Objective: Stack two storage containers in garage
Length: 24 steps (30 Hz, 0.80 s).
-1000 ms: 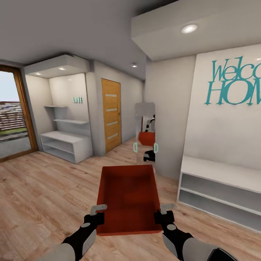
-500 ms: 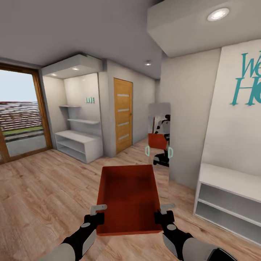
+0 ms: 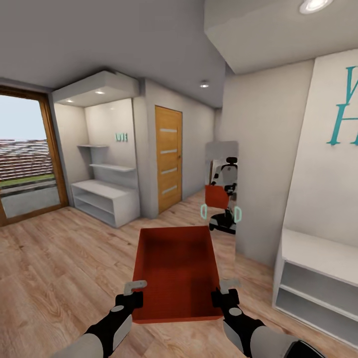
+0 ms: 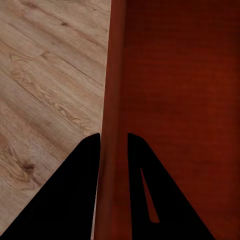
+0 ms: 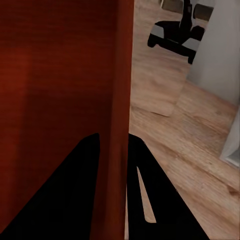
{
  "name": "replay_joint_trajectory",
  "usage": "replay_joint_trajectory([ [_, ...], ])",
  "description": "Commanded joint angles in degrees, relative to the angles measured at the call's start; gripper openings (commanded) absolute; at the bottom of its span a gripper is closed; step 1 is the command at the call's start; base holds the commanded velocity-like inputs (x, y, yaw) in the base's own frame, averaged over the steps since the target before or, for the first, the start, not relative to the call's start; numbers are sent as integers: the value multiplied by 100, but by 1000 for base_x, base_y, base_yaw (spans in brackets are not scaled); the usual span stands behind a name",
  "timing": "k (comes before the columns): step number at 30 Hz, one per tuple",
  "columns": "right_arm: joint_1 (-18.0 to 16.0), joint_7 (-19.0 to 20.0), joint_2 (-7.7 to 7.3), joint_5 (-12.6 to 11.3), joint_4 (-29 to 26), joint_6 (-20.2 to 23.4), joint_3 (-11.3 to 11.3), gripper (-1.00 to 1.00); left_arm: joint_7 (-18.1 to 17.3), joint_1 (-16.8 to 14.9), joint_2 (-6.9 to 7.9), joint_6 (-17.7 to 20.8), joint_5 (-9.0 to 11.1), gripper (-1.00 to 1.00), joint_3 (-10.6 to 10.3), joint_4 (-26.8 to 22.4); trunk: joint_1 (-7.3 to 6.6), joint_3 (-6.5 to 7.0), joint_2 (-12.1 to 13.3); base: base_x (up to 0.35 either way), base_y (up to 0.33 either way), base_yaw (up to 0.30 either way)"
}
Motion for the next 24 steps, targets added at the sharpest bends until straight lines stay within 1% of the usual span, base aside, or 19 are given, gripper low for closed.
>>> replay_joint_trajectory([
  [1,-5,0,5,-26,-9,26,-433,-100,216,-3,22,-127,-30,-100,-133,-9,4,-9,-6,322,0,0],
  [5,-5,0,5,-26,-8,25,-433,-100,216,-1,22,-124,-30,-100,-129,-9,4,-9,-6,322,0,17],
  [8,-5,0,6,-26,-8,17,-433,-100,216,-2,22,-126,-30,-100,-130,-9,4,-9,-6,322,0,167],
  [24,-5,0,5,-26,-8,-1,-433,-100,216,-1,30,-127,-30,-100,-128,-9,4,-9,-6,322,0,262],
])
